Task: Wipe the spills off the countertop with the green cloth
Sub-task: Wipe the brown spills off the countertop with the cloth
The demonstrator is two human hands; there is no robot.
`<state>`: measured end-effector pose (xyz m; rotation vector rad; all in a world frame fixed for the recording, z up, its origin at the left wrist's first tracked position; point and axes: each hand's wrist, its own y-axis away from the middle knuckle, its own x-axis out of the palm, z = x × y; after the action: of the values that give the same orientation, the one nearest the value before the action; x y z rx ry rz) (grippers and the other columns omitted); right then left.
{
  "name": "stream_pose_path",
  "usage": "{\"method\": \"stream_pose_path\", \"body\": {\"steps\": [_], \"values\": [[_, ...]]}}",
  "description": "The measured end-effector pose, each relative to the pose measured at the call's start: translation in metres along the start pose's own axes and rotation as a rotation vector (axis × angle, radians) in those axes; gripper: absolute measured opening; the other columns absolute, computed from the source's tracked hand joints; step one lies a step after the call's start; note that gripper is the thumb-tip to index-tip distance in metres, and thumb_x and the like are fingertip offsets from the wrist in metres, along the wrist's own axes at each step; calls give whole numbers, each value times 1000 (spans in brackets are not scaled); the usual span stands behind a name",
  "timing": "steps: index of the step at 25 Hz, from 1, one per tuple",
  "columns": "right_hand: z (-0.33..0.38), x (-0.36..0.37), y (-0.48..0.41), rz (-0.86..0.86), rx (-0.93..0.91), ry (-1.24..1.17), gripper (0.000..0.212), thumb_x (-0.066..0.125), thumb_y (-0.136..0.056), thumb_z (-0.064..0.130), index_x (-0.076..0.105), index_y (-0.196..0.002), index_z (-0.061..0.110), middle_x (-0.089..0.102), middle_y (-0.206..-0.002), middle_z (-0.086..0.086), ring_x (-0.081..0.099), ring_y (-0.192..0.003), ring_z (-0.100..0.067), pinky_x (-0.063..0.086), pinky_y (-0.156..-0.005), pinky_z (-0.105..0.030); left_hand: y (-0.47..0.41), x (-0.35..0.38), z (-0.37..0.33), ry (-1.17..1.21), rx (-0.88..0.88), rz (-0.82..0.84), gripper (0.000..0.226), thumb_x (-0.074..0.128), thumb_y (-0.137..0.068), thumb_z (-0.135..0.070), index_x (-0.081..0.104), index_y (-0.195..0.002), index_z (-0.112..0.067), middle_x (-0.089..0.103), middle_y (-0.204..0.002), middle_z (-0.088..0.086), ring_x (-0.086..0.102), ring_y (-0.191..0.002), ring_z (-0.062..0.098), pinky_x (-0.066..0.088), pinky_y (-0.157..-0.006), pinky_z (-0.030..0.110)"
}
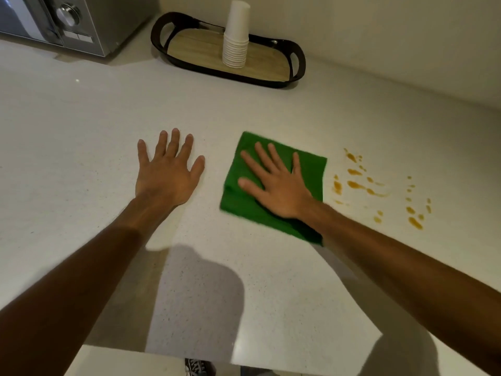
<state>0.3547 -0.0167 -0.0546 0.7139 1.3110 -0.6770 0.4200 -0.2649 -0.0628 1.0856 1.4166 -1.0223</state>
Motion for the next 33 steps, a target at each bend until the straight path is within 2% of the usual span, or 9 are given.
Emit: {"method": "stream_pose_path", "body": {"steps": [3,5,11,13,17,21,23,29,33], "values": [[-31,0,33,34,-392,53,69,23,-100,74,1,-161,48,-7,-172,12,-13,-158,-15,-12,-121,-61,2,-2,-1,2,0,2,73,-6,-92,-61,-4,-157,-26,-7,-166,4,-8,-153,25,-1,-120,59],[-61,-13,17,64,-364,95,70,18,-98,75,-1,-160,48,-8,-171,12,-13,-158,-15,-11,-122,-61,3,-4,-1,-4,0,12,75,-8,-91,-62,-5,-156,-27,-8,-166,4,-9,-153,25,-1,-120,58],[-71,-31,-62,-28,588,-91,80,9,-95,77,2,-164,35,-7,-172,-3,-10,-158,-29,-10,-116,-74,3,-4,-2,-19,10,9,73,-6,-93,-61,-4,-157,-26,-7,-166,5,-8,-153,26,-1,-120,59],[-40,-25,-67,-10,637,-113,83,5,-94,76,-2,-164,32,-11,-171,-7,-13,-157,-33,-13,-113,-76,2,-3,-1,-12,10,10,73,-6,-93,-61,-4,-157,-26,-7,-166,5,-8,-153,26,-1,-120,59],[3,1,-8,-12,80,0,79,0,-93,80,-2,-162,41,-12,-171,1,-15,-157,-26,-11,-116,-74,2,-1,0,-4,8,3,73,-5,-93,-61,-3,-157,-25,-5,-166,5,-6,-153,26,-2,-120,59],[-43,-5,28,48,-490,87,69,22,-102,71,-2,-161,45,-8,-172,11,-12,-158,-16,-12,-121,-60,0,0,0,-14,12,-6,72,-5,-94,-60,-2,-157,-25,-4,-166,4,-6,-153,26,-1,-120,59],[-71,-17,9,72,-399,106,70,18,-99,73,-1,-161,46,-7,-172,11,-11,-158,-16,-11,-122,-59,1,0,0,-16,12,-7,73,-6,-93,-61,-2,-157,-25,-4,-166,4,-6,-153,26,-1,-120,59],[-66,-22,-50,-49,388,-51,81,9,-93,79,8,-163,39,-1,-172,1,-5,-159,-25,-9,-119,-68,2,-1,-1,-30,15,-10,75,-6,-92,-62,0,-157,-25,-3,-166,5,-4,-153,27,1,-120,60],[-12,-9,-34,0,281,-17,86,-3,-91,80,-2,-163,34,-11,-171,-3,-14,-157,-30,-13,-115,-74,2,-1,-1,-26,15,-4,73,-5,-93,-61,0,-157,-25,-2,-166,5,-4,-153,27,1,-120,59]]}}
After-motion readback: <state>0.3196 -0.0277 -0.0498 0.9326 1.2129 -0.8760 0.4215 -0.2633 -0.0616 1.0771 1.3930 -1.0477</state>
